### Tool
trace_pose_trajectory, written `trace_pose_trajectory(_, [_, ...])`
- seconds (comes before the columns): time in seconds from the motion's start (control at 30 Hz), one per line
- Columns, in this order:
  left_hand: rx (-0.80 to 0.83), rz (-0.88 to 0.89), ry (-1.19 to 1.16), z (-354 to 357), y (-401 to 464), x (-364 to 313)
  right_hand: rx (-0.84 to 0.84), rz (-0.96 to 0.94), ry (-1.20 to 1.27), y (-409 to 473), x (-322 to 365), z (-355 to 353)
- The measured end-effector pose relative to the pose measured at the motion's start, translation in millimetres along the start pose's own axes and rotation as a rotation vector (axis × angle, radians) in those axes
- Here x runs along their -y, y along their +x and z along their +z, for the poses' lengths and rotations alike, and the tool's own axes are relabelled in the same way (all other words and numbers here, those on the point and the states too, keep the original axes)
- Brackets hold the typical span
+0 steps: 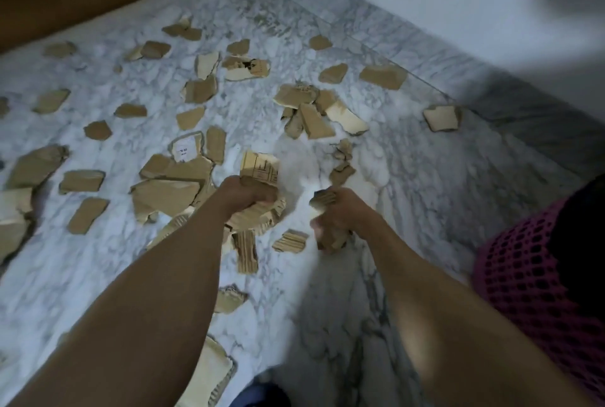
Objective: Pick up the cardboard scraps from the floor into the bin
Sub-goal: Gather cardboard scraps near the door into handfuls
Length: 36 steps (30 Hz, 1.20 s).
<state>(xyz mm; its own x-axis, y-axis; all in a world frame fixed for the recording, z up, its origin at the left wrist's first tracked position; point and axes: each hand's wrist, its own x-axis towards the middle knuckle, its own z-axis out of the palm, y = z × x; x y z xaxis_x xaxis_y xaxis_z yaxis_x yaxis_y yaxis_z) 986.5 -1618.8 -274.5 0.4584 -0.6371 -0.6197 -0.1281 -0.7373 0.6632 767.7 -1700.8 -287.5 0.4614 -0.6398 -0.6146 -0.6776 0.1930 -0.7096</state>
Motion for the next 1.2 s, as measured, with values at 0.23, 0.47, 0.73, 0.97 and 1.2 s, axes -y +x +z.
trace_pose_trajectory(0.23, [-0.168, -0.115, 0.314, -6, -51, 33, 0.122, -0.166, -0.618, -20, -1, 75])
trace_pose_trajectory(0.47, [-0.292, -0.162, 0.387, 7, -33, 56, -0.073, -0.324, -0.810, -24, -13, 94])
trace_pose_trajectory(0.73, [-0.298, -0.164, 0.370, 7, -26, 50, -0.017, -0.150, -0.487, -21, -11, 79])
trace_pose_trajectory(0.97, [-0.230, -0.114, 0.106, -8, -18, 55, 0.116, -0.081, -0.057, -30, 3, 62])
trace_pose_trajectory(1.2, [-0.298, -0.140, -0.406, -39, -47, 74, 0.235, -0.172, -0.266, -31, 16, 126])
